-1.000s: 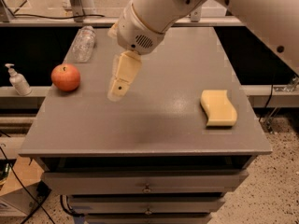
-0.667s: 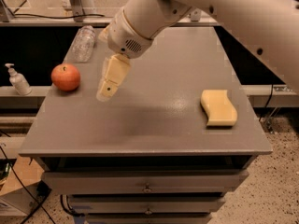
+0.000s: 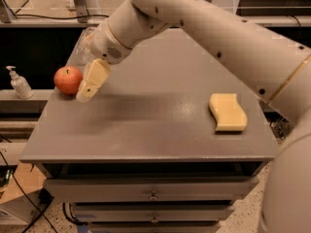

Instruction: Pick apple

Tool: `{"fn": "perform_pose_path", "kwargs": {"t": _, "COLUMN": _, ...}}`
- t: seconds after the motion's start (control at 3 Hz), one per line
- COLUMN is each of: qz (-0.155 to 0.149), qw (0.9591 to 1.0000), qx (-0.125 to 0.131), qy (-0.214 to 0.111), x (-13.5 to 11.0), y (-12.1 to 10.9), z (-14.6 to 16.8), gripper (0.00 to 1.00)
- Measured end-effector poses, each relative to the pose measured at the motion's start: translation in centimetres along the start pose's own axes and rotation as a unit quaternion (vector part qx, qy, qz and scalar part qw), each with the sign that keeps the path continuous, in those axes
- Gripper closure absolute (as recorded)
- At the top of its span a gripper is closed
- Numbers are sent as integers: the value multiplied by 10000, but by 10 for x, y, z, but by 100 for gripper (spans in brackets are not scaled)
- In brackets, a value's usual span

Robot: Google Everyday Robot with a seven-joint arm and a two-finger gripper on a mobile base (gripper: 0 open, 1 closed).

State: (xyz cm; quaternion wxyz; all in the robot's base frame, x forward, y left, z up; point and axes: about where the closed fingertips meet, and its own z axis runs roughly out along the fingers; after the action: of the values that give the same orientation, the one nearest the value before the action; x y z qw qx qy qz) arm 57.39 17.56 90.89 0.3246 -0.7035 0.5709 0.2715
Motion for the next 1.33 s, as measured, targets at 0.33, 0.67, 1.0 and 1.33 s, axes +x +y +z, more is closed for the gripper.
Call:
{"fn": "perform_pose_path", "kwargs": {"t": 0.33, "qz": 59, "qw": 9994, "qx": -261, "qy": -239, "x": -4, "y": -16, "z": 41, "gripper": 0}}
{"fn": "perform_pose_path", "kwargs": {"t": 0.67, "qz": 161, "qw": 9982, "qx": -433, "qy": -382, "x": -3, "y": -28, "z": 72, "gripper": 0}}
{"fn": "perform_pose_path", "kwargs": {"t": 1.0, "qz": 260, "qw": 9972, "qx": -484, "qy": -500, "x": 0, "y": -38, "z": 96, "gripper": 17}}
{"fn": "perform_pose_path", "kwargs": {"t": 1.33, "qz": 343, "qw": 9968, "qx": -420, "qy": -582, "x": 5, "y": -44, "z": 103, "gripper": 40}}
